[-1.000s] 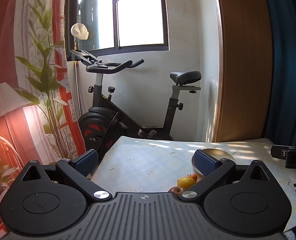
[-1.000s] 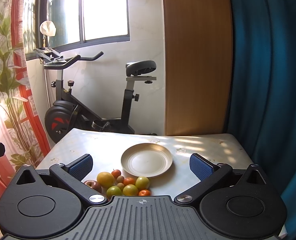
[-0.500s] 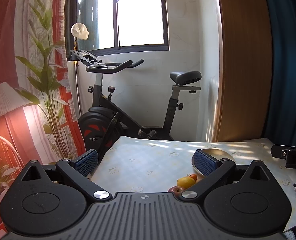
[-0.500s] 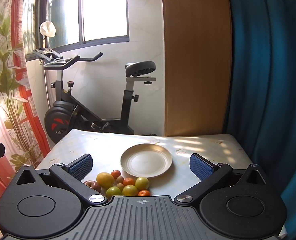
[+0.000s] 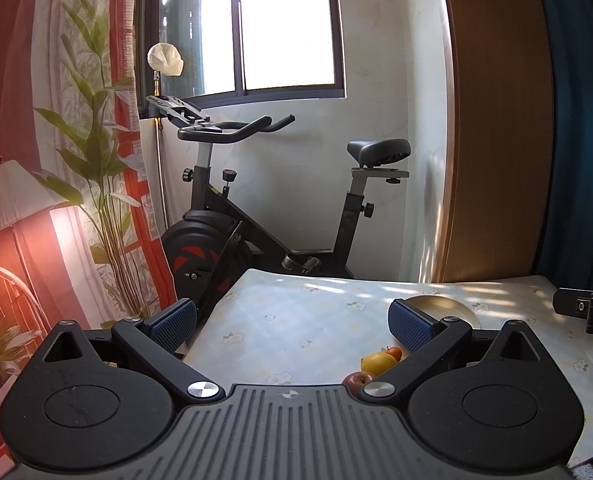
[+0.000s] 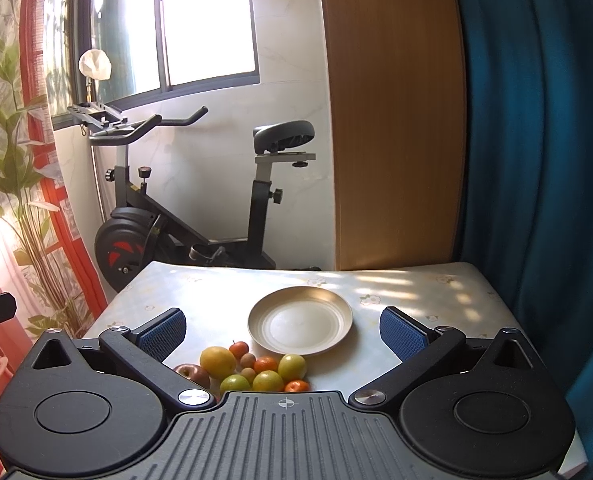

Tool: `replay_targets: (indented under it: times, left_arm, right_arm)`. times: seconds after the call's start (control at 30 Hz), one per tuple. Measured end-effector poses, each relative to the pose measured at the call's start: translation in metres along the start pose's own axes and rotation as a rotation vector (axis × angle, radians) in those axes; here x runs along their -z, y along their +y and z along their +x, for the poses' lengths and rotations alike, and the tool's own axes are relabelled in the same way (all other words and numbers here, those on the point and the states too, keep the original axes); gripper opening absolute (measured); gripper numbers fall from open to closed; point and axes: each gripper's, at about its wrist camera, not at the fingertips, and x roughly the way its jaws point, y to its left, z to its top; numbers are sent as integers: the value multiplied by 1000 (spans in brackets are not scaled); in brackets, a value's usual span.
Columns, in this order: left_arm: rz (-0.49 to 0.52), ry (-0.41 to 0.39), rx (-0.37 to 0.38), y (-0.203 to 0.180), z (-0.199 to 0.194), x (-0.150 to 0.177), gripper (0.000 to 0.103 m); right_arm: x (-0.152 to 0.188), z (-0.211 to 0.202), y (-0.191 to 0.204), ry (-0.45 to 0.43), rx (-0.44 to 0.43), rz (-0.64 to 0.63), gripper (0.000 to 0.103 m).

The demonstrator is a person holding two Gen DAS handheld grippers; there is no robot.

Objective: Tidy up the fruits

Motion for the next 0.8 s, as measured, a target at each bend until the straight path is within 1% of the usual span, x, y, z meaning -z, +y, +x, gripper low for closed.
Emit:
replay_targets:
  times: [0.1, 0.17, 0.2, 0.23, 0.27, 0.33, 0.4, 0.47, 0.57, 0.67, 0.8]
  left_arm:
    - [3, -17, -21, 2, 9, 1, 103]
    - [-11, -12, -2, 6, 20, 2, 103]
    - [-27, -12, 14, 9, 26, 2, 103]
    - [-43, -13, 26, 12, 31, 3, 103]
    - [-54, -7, 31, 14, 40, 5, 103]
    - [-48, 24, 11, 15, 54, 8, 103]
    - [-47, 43, 9, 16, 67, 13, 103]
    - [-56, 43, 16, 19, 77, 19, 103]
    - [-54, 48, 3, 19, 92, 26, 103]
    - [-50, 77, 26, 20, 107, 32, 103]
    - [-57, 111, 50, 21, 126, 39, 102]
  right_arm:
    - [3, 7, -8, -49, -14, 15, 103]
    - [8, 13, -17, -121, -31, 18, 103]
    - [12, 16, -20, -181, -42, 4, 103]
    - [16, 20, -23, -227, -37, -16, 103]
    - [19, 27, -24, -243, -19, -41, 103]
    - [25, 45, -25, -227, 13, -79, 103]
    - [32, 61, -27, -212, 8, -81, 103]
    - [42, 78, -28, -202, -16, -66, 103]
    - [60, 102, -24, -187, 1, -63, 103]
    - [78, 122, -19, -141, -9, -81, 103]
    - [90, 142, -10, -58, -49, -110, 103]
